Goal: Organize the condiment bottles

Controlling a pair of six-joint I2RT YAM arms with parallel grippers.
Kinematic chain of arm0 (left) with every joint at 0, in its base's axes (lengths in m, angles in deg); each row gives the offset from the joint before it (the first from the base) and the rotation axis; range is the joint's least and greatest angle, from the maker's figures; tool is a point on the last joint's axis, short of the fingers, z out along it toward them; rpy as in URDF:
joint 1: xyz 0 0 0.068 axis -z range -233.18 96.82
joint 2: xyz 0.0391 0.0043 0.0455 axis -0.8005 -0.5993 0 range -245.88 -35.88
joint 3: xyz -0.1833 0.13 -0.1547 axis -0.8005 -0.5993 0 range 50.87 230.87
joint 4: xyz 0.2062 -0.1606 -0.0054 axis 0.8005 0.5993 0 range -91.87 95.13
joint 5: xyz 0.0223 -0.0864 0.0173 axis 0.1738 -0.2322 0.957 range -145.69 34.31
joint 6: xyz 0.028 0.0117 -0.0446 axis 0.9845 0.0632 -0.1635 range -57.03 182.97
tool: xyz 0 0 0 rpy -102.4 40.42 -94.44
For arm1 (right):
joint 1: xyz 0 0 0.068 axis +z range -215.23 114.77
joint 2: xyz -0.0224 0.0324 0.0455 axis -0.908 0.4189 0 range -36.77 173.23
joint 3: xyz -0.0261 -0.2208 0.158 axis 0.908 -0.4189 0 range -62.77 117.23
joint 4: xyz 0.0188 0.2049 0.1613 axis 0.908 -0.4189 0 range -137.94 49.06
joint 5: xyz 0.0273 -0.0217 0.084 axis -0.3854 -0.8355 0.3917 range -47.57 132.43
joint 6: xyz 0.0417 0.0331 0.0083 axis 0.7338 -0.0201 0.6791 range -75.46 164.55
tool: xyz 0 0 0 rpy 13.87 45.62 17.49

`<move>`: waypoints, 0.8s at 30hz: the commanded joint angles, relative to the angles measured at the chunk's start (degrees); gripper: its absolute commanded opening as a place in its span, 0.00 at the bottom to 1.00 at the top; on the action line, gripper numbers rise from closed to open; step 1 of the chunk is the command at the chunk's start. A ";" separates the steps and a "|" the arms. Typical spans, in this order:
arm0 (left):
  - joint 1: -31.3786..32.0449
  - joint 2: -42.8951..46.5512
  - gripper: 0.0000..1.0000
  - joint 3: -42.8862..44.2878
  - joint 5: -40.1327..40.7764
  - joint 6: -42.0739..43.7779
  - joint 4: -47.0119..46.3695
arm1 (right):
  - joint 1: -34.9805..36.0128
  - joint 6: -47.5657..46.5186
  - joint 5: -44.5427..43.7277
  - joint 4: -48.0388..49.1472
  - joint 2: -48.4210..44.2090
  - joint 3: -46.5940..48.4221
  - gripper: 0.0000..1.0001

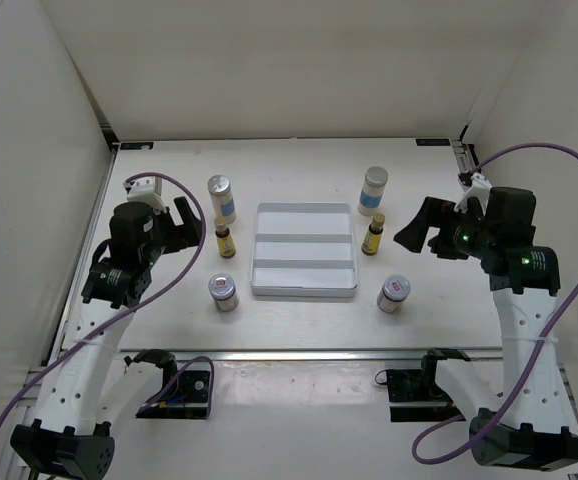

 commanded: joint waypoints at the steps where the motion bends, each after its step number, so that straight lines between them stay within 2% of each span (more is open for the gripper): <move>1: -0.46 0.26 1.00 -0.23 1.27 -1.45 0.26 | 0.02 1.65 -3.47 0.54 -1.36 -0.91 1.00; 7: -0.46 -0.79 1.00 -0.23 1.26 -1.45 0.26 | 0.02 -2.29 4.16 -1.57 2.85 -4.86 1.00; 13: -0.46 -0.79 1.00 -0.76 3.11 -1.45 0.26 | 0.73 -0.55 -1.37 -4.11 8.30 -7.33 1.00; 14: -0.46 -0.79 1.00 -0.76 3.63 -1.45 0.26 | 2.90 -0.54 -1.37 -4.64 10.83 -6.46 1.00; 16: -0.46 -0.79 1.00 -0.76 3.64 -1.45 0.26 | 5.90 2.25 -4.95 -4.65 13.04 -5.31 1.00; 17: -0.46 -0.79 1.00 -0.76 3.64 -1.45 0.26 | 9.31 3.14 -10.28 -4.65 14.36 -5.31 1.00; 20: -0.46 -0.79 1.00 -0.76 4.16 -1.45 0.26 | 15.29 7.09 -18.40 -5.17 14.99 -5.84 1.00; 24: -0.46 -0.79 1.00 -0.76 4.16 -1.45 0.26 | 19.44 12.53 -29.48 -7.11 16.31 -7.23 1.00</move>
